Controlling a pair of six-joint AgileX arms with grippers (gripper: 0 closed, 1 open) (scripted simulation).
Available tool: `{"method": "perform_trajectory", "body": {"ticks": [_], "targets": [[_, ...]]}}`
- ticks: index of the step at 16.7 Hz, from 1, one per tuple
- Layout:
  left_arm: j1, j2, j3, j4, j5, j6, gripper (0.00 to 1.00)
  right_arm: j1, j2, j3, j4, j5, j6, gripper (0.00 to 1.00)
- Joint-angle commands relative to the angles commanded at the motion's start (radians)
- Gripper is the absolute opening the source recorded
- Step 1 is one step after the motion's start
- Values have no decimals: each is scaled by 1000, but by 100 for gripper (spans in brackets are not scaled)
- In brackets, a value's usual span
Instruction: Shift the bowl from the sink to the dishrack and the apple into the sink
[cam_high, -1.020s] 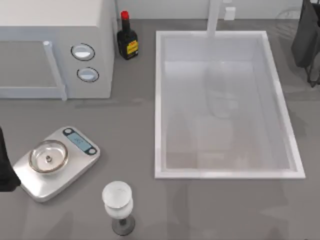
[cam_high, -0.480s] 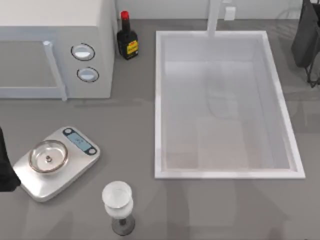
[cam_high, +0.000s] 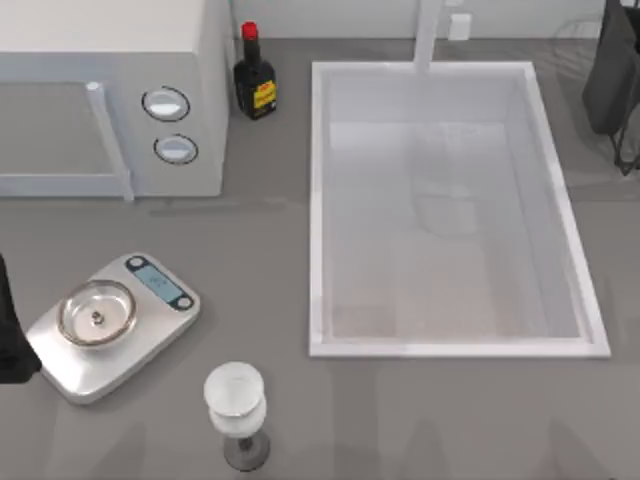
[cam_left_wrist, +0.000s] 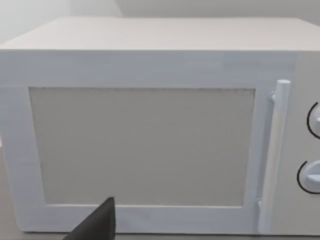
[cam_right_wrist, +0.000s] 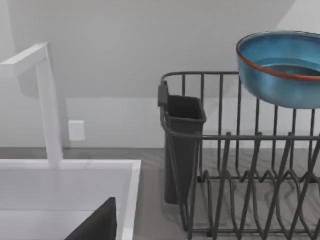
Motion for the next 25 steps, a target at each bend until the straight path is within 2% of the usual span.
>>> {"method": "perform_trajectory", "body": {"ticks": [4, 25], "targets": [[0, 0, 0, 0, 0, 0, 100, 23, -118, -72, -61, 20, -1, 100], [0, 0, 0, 0, 0, 0, 100, 24, -121, -74, -63, 21, -1, 100]]}}
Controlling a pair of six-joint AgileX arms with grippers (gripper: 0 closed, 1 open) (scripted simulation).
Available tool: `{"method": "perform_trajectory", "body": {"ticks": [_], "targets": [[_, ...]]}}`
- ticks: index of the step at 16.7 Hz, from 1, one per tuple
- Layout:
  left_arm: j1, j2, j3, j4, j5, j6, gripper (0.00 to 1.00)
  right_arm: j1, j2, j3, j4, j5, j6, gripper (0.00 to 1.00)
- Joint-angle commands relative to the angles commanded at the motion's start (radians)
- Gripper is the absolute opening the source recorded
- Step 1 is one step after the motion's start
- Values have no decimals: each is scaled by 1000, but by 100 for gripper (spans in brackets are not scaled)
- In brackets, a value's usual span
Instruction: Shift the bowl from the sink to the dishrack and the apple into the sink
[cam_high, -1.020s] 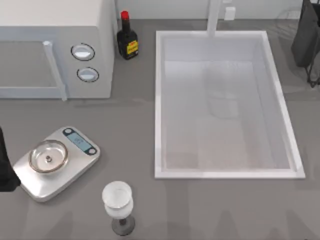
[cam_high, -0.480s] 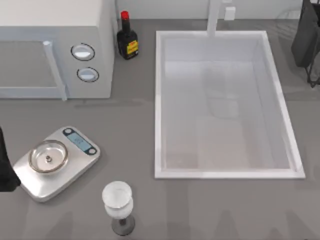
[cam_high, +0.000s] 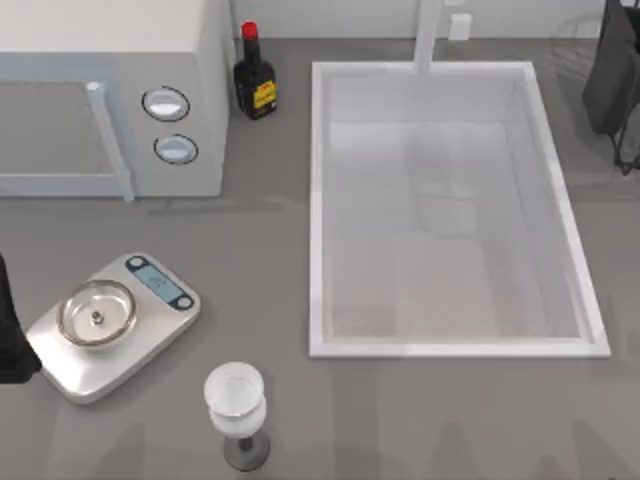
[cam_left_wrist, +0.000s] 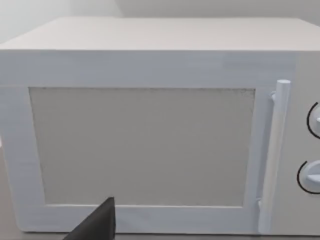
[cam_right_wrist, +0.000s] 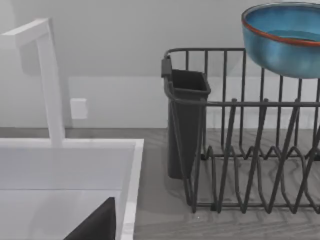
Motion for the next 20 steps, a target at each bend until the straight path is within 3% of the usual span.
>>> {"method": "perform_trajectory", "body": {"ticks": [7, 11, 20], "targets": [[0, 0, 0, 0, 0, 0, 100, -1, 2, 2, -1, 0, -1, 100], [0, 0, 0, 0, 0, 0, 100, -52, 110, 102, -106, 1, -49, 100], [0, 0, 0, 0, 0, 0, 100, -236, 862, 557, -653, 1, -233, 100]]}}
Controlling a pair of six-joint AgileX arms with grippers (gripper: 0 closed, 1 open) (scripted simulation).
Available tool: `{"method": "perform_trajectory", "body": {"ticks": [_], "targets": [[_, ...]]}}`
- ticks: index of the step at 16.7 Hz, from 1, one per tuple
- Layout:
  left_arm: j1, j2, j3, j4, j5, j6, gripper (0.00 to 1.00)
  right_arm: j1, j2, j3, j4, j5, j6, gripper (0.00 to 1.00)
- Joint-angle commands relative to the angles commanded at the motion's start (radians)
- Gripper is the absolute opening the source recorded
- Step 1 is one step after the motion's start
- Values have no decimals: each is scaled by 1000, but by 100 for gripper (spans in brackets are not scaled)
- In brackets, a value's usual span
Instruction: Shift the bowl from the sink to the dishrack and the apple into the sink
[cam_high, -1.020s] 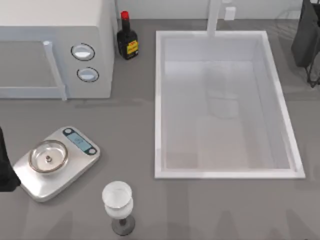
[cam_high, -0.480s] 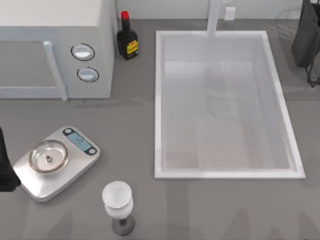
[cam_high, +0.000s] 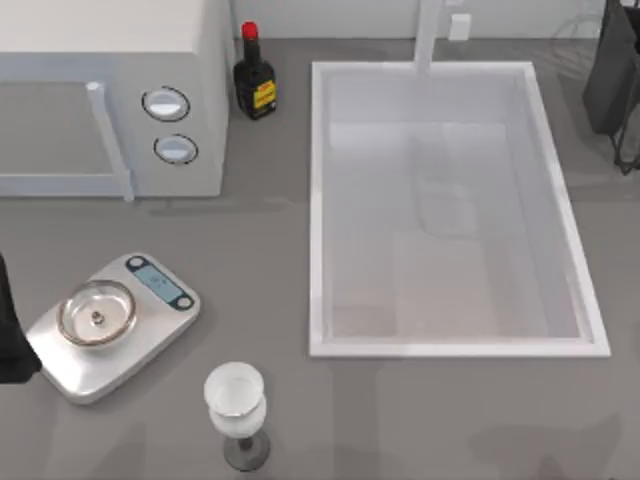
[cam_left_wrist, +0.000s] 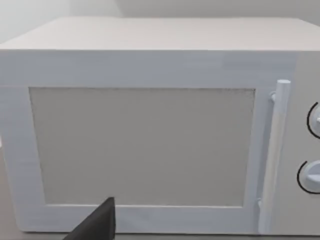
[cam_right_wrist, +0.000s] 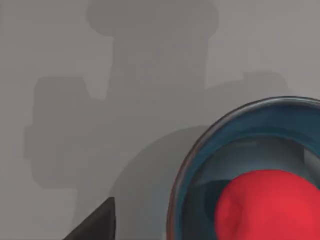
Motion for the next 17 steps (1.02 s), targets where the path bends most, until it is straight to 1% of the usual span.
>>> {"method": "perform_trajectory", "body": {"ticks": [4, 8, 11, 17], "targets": [[0, 0, 0, 0, 0, 0, 100, -78, 327, 189, -228, -1, -78, 100], [0, 0, 0, 0, 0, 0, 100, -143, 513, 331, -392, -1, -140, 100], [0, 0, 0, 0, 0, 0, 100, -160, 550, 369, -431, -1, -155, 100], [0, 0, 0, 0, 0, 0, 100, -156, 560, 351, -413, 0, -154, 100]]}}
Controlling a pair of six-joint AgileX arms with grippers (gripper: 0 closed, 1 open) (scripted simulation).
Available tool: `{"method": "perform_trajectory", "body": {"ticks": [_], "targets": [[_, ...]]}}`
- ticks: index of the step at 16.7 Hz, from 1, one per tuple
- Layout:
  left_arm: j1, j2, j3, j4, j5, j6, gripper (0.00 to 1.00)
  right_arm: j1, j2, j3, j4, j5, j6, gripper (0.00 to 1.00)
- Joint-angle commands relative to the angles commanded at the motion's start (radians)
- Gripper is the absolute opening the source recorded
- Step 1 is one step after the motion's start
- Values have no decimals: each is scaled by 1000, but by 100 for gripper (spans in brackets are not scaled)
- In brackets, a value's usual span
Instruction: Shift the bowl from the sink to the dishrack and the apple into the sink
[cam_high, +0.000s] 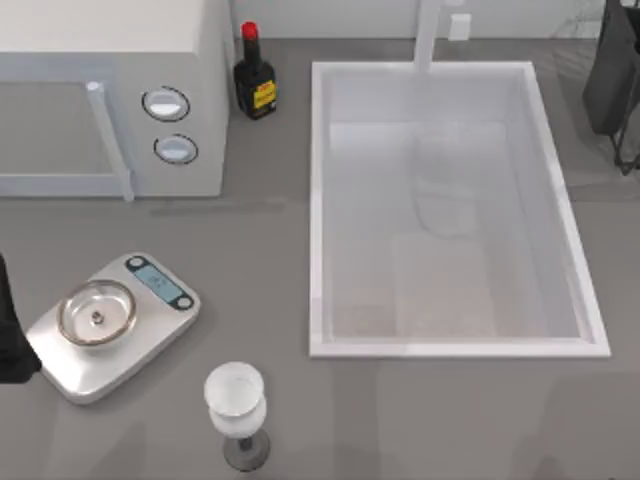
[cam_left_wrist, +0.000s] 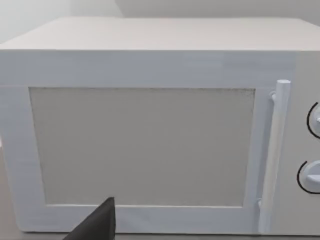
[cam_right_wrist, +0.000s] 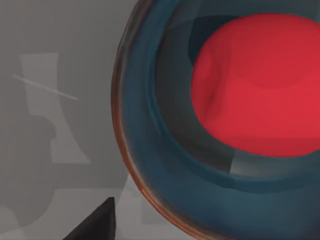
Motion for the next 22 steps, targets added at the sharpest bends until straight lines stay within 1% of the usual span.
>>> {"method": "perform_trajectory", "body": {"ticks": [3, 8, 10, 14, 22], "targets": [[0, 0, 0, 0, 0, 0, 100, -1, 49, -64, 97, 0, 2, 100], [0, 0, 0, 0, 0, 0, 100, -1, 129, -181, 348, 0, 3, 100], [0, 0, 0, 0, 0, 0, 100, -1, 159, -218, 390, 0, 5, 100], [0, 0, 0, 0, 0, 0, 100, -1, 163, -222, 395, 0, 5, 100], [0, 0, 0, 0, 0, 0, 100, -1, 163, -222, 395, 0, 5, 40]]}}
